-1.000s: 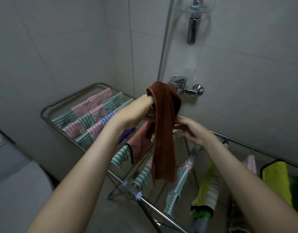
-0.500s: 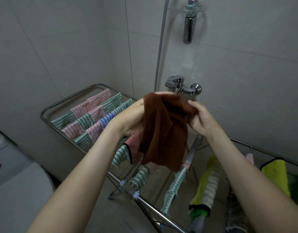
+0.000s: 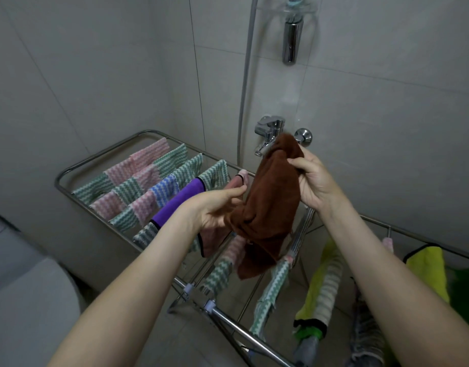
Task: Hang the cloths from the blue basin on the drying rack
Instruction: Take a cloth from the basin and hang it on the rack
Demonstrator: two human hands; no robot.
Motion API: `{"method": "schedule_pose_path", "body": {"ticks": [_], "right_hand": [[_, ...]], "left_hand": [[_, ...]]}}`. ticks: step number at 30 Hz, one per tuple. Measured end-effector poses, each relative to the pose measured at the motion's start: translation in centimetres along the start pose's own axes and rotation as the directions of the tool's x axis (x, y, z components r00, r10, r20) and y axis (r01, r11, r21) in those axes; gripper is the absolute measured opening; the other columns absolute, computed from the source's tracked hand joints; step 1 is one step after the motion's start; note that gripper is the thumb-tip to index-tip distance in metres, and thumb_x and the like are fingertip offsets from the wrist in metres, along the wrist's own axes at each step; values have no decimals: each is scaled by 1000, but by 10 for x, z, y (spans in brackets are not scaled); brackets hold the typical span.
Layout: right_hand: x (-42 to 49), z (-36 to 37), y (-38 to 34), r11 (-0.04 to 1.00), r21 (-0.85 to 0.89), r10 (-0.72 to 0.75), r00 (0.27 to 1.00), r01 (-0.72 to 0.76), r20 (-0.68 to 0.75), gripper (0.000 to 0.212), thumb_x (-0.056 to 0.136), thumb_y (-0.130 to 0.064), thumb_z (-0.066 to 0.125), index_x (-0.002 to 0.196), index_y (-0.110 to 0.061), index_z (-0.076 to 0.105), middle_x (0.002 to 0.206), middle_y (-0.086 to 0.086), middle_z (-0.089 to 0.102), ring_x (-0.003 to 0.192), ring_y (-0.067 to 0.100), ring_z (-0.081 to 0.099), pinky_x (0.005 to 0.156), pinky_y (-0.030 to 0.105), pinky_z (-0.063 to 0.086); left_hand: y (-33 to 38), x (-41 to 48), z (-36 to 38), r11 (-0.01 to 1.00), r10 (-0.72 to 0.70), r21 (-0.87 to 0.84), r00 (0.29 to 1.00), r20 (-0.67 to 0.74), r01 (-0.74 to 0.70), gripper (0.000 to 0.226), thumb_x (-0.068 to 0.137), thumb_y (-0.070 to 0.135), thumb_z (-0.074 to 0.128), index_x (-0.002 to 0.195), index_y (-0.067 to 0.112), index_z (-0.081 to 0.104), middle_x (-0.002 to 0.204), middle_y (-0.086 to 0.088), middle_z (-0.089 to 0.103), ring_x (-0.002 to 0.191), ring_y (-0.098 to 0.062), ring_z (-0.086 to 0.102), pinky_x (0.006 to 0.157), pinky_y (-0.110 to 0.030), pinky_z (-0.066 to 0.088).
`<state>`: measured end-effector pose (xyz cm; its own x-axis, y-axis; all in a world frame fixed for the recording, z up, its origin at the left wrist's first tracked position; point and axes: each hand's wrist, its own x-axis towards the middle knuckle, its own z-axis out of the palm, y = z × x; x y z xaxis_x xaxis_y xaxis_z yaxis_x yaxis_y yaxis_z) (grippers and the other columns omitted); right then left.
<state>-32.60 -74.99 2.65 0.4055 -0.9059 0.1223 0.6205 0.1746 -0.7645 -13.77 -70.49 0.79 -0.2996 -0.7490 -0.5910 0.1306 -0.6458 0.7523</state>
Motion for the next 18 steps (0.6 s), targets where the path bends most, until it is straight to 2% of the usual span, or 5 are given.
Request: {"method": "schedule_pose_path", "body": {"ticks": [2,4,9,15,18], "right_hand": [[0,3,-2,999,3,-33,999,33,-36,38,81,18,37,98,-7,60,79,7,71,70,16,69,69,26,58],[-1,4,-2,998,32,-47,998,49,-45,27,62,8,64,81,-11,67,74,6,70,67,16,68,65,27,58],[-4,-2,-1,999,38,-38,999,36,39,31,40,-14,89,61,-20,67,68,-2,65,67,10,64,74,24,54],[-12,-2,-4,997,49,-53,999,53,0,45,31,-14,91,62,-16,60,61,-1,61,57,11,62,58,21,54],[-14,-14,-9,1000,-13,-25,999,25,-28,42,30,-18,88,61,-16,61,65,0,60,64,13,60,67,24,52]], "left_hand": [[-3,0,2,991,-78,107,997,5,77,55,94,47,45,59,8,63,52,2,59,35,-6,55,34,-16,46],[-5,1,6,972,-114,208,993,0,112,54,81,58,56,89,5,62,82,-3,63,46,-8,60,37,-17,47],[-15,12,12,916,62,401,990,-129,-5,97,71,49,76,146,29,18,137,-1,48,96,-16,65,69,-33,58],[-17,16,20,906,317,289,948,24,-310,20,90,0,56,109,5,58,116,-20,62,92,-21,61,87,-28,50],[-15,10,23,903,418,126,908,-30,-411,24,89,-3,46,102,11,61,99,-13,67,86,-20,65,83,-31,50]]}}
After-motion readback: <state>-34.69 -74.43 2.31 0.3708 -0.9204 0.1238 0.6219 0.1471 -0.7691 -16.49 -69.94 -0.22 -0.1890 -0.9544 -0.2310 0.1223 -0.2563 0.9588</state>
